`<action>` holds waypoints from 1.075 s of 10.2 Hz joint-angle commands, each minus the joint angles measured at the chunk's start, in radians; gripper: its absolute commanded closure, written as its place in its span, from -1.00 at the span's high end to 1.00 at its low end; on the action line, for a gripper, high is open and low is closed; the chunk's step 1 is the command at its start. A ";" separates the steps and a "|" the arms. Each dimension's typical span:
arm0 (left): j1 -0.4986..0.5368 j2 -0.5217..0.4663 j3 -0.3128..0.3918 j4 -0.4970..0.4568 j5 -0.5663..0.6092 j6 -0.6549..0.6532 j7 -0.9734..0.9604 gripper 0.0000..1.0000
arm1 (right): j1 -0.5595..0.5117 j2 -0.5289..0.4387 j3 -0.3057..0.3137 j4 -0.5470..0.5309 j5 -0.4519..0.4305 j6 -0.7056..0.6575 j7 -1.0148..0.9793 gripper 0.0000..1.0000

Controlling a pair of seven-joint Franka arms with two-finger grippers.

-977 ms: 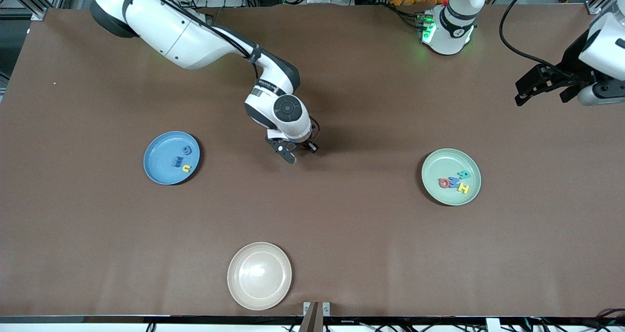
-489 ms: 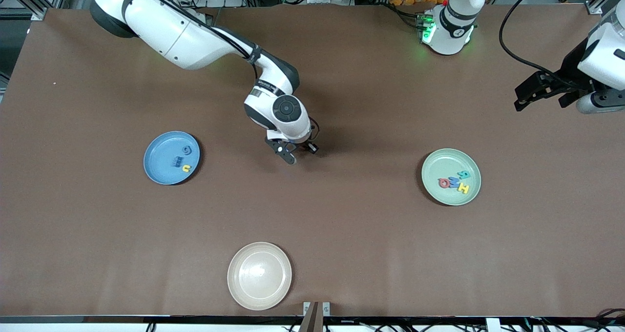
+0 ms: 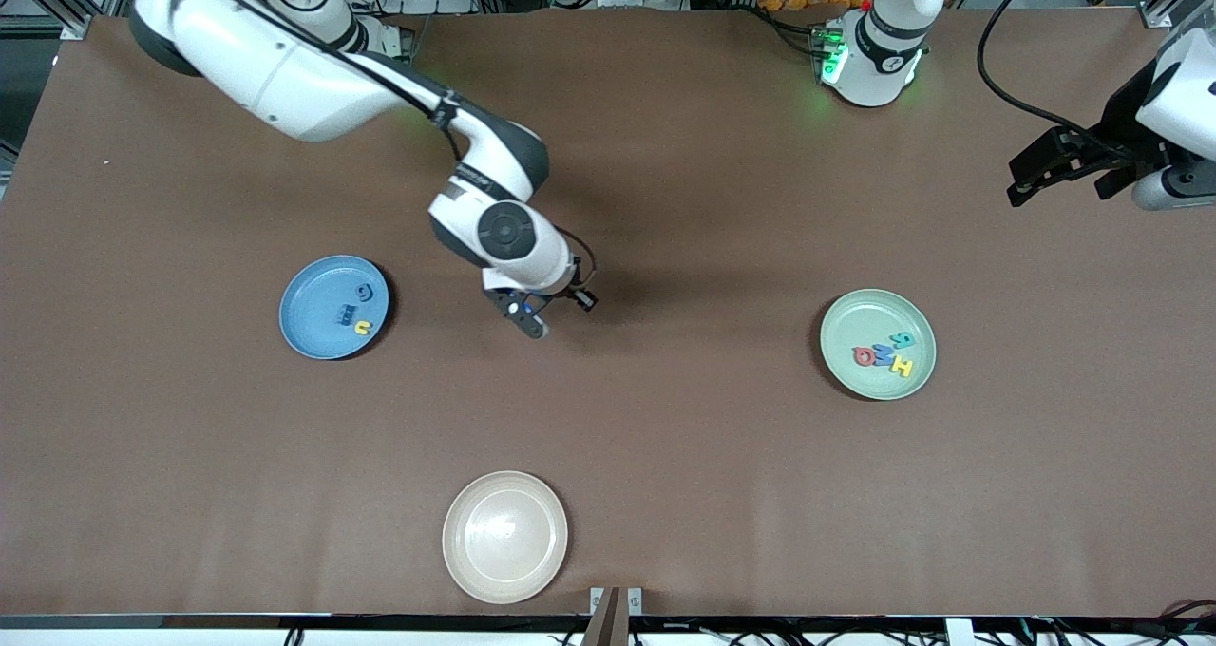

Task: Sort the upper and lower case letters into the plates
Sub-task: 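Carry the pink w over the blue plate and open the right gripper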

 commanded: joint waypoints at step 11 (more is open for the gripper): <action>0.002 -0.001 0.008 0.019 -0.015 -0.023 0.005 1.00 | -0.068 -0.407 -0.578 -0.216 0.410 -0.176 -1.102 -1.00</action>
